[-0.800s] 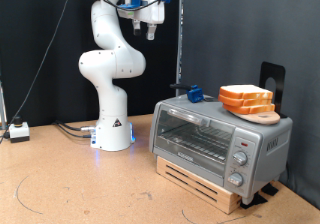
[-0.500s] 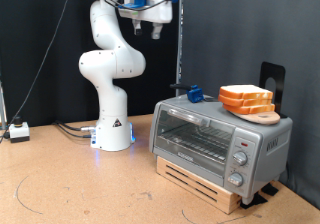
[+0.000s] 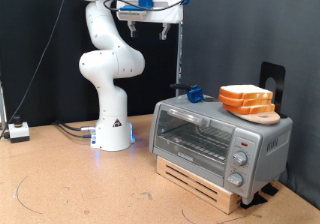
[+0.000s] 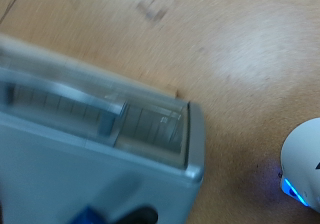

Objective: Make a piece of toast with the oven

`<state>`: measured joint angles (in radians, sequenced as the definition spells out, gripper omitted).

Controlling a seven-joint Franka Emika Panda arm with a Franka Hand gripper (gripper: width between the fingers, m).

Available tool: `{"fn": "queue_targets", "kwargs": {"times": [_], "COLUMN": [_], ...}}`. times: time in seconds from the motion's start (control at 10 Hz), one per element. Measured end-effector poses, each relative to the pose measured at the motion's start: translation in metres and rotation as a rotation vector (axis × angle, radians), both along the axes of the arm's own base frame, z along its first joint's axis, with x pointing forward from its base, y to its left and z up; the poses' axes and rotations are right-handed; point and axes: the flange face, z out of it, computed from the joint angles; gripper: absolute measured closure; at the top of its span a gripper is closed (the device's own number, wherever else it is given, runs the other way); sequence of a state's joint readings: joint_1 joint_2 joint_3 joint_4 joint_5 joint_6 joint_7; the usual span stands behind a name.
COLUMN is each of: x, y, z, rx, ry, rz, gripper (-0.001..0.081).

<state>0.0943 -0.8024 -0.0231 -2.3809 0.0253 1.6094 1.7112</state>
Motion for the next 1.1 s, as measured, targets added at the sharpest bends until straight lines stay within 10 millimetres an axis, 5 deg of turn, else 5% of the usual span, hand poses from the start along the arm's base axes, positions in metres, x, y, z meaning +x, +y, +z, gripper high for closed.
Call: {"fn": "queue_targets", "kwargs": {"times": [0.2,0.5,0.8,1.1], "x": [0.005,0.034,0.035,0.054], "y": [0.005,0.001,0.001,-0.007], "z": [0.006,-0.014,-0.016,-0.047], "rx": [0.048,0.005,0.139,0.193], "ry": [-0.075,-0.159,-0.219,-0.197], "rz": [0.240,0.569,0.703,0.987], "gripper": [-0.0003,-0.0003,-0.0003,-0.0003]}}
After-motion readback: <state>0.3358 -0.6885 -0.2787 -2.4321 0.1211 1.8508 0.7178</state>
